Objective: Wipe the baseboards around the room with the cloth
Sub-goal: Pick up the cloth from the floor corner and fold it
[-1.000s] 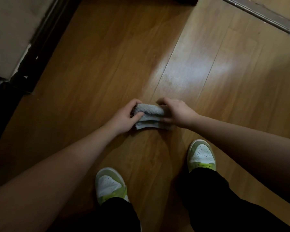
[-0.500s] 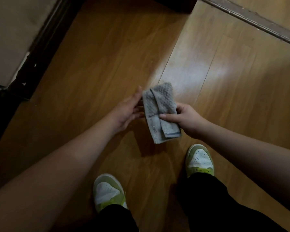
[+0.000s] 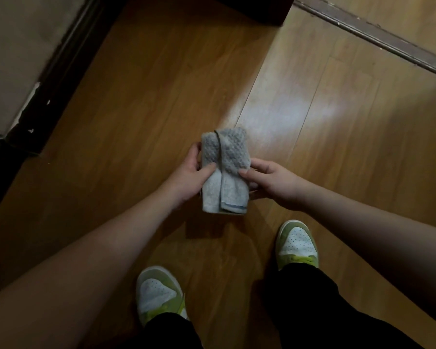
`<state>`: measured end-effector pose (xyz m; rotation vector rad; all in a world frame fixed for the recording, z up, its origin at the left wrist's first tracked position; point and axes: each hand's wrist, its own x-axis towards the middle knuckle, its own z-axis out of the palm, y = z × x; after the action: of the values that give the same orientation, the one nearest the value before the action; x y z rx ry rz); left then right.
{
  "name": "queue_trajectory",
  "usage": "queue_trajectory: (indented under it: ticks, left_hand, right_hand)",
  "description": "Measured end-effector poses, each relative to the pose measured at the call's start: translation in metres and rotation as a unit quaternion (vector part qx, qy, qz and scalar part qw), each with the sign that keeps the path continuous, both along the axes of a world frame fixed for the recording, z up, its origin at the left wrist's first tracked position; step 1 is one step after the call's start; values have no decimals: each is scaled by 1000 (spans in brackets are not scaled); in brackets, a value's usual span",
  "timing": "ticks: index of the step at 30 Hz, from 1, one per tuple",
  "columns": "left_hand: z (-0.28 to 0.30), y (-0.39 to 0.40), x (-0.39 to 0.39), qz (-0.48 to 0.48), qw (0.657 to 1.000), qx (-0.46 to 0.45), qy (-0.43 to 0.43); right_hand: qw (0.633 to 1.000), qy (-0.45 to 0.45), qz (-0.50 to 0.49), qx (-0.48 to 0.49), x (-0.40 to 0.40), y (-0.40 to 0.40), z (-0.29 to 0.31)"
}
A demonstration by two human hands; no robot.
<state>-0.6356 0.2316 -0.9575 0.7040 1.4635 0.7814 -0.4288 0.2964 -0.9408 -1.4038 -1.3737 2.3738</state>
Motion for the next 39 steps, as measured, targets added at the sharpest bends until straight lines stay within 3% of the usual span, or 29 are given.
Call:
queue_trajectory:
  ticks: [8,15,27,29,32,35,39]
  left_hand:
    - [4,1,2,-17,997,-14,-77]
    - [1,2,9,89,977,-18,-195]
    - [9,4,8,44,990,-25,-132]
    - [8,5,4,-17,999,22,-32]
    - [4,3,-1,-121,981,121,88]
    - [5,1,0,-133,971,168,107]
    - [7,2,2,-91,976,176,87]
  right_hand:
    - [997,7,-73,35,2,-1,-4]
    - [992,37,-121,-12,-3,0,-5]
    - [989,52,-127,-48,-1,3,-3]
    - [983,77,-145,-78,0,3,-1]
    - [984,72,-146,-72,-2,3,-1]
    - [984,67,-140,-87,2,5,-7]
    - [991,61,-62,-105,5,3,-8]
